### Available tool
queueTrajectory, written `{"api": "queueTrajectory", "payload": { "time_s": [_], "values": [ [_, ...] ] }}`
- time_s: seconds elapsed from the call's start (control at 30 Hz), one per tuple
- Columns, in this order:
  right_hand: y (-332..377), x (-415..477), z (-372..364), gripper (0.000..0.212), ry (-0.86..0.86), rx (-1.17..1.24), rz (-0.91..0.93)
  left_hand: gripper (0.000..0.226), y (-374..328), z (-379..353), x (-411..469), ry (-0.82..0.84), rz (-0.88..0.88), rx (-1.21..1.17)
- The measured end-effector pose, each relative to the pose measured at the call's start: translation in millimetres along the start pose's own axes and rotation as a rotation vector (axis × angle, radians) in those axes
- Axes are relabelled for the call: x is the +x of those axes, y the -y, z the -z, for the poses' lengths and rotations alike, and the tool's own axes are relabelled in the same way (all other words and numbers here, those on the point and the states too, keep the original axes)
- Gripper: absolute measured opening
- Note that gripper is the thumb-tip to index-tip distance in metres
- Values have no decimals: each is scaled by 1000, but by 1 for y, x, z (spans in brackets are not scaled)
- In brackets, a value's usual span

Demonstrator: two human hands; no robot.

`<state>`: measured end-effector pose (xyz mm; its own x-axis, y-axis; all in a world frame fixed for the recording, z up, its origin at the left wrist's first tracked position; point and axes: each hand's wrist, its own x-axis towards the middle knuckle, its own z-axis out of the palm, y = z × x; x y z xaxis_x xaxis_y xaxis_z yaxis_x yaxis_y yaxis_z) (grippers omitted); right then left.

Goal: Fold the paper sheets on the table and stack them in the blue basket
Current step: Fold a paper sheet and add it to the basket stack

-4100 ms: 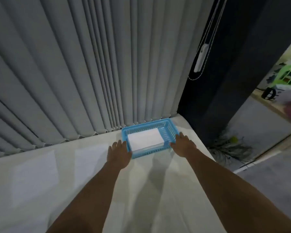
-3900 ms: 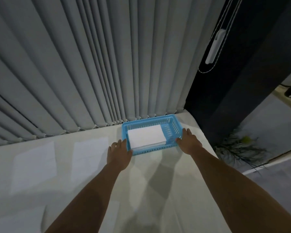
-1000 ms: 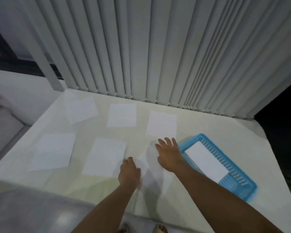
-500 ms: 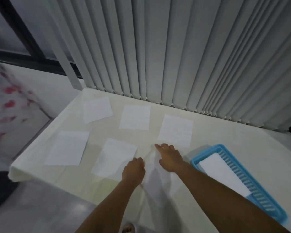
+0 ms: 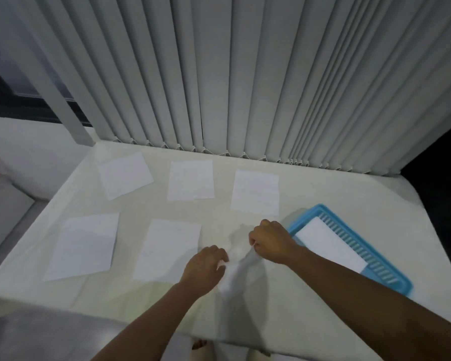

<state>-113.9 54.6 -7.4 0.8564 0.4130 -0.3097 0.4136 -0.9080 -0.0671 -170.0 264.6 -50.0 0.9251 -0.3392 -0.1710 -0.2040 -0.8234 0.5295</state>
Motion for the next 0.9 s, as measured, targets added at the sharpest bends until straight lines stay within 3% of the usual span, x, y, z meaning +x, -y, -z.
{"api": "queueTrajectory", "payload": {
  "time_s": [0.17, 0.4, 0.5, 0.67, 0.9],
  "values": [
    [-3, -28, -26, 33, 51, -156, 47, 44, 18, -18, -18, 27, -59, -42],
    [21, -28, -45, 43, -33, 21, -54, 24, 2, -11, -1, 18, 302, -316],
    [33, -24, -55, 49, -30, 99, -138, 26, -11, -13, 10, -10, 407, -397],
    [32, -34, -79, 58, 110, 75, -187, 36, -12, -18, 22, 141, 480, -334],
    [21, -39, -83, 61, 99, 75, -147, 30, -17, -9, 49, 244, 436, -284]
  ]
}}
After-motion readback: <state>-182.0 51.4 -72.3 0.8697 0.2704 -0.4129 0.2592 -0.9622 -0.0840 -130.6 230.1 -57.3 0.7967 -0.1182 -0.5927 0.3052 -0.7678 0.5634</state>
